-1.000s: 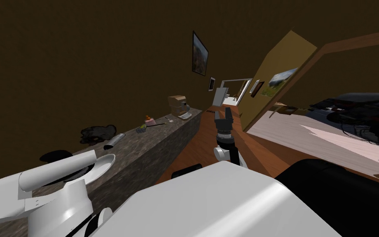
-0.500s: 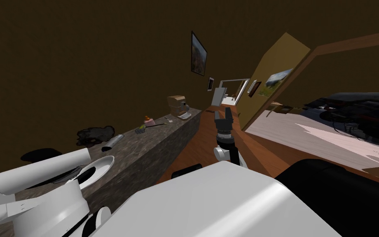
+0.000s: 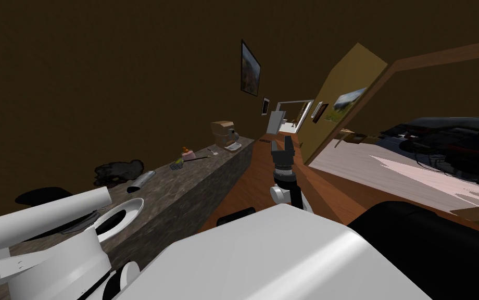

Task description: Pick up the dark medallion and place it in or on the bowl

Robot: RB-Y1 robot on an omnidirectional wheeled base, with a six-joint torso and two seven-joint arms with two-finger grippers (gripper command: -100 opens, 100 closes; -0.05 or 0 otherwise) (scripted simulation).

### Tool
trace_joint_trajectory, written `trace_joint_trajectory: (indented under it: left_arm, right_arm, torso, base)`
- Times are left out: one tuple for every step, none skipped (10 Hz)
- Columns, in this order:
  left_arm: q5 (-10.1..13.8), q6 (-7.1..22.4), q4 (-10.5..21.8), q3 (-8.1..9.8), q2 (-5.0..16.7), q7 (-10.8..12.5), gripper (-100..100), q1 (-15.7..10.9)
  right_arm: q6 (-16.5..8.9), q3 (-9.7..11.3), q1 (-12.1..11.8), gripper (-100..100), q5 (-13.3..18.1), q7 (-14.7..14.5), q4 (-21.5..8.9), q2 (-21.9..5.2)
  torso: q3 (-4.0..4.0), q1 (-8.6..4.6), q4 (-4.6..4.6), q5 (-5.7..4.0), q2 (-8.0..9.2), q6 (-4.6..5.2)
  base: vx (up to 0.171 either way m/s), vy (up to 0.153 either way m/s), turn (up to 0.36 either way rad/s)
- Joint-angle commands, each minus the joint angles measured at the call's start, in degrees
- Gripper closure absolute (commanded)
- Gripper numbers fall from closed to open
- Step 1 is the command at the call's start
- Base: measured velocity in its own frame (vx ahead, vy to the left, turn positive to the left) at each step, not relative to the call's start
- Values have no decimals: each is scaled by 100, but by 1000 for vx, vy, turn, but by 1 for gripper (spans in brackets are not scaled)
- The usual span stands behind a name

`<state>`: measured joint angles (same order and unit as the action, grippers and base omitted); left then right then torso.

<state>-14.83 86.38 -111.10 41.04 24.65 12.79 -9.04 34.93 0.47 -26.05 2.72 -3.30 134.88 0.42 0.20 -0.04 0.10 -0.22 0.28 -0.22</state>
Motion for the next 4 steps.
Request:
trace_joint_trajectory:
  left_arm:
    - [0, 0, 0, 0, 0, 0, 0, 0]
    - [0, 0, 0, 0, 0, 0, 0, 0]
    - [0, 0, 0, 0, 0, 0, 0, 0]
    - [0, 0, 0, 0, 0, 0, 0, 0]
  right_arm:
    - [0, 0, 0, 0, 0, 0, 0, 0]
    - [0, 0, 0, 0, 0, 0, 0, 0]
    - [0, 0, 0, 0, 0, 0, 0, 0]
    - [0, 0, 0, 0, 0, 0, 0, 0]
  torso:
    - [0, 0, 0, 0, 0, 0]
    - [0, 0, 0, 0, 0, 0]
    - [0, -1, 0, 0, 0, 0]
    - [0, -1, 0, 0, 0, 0]
  base:
    - [0, 0, 0]
    - [0, 0, 0]
    - [0, 0, 0]
    - [0, 0, 0]
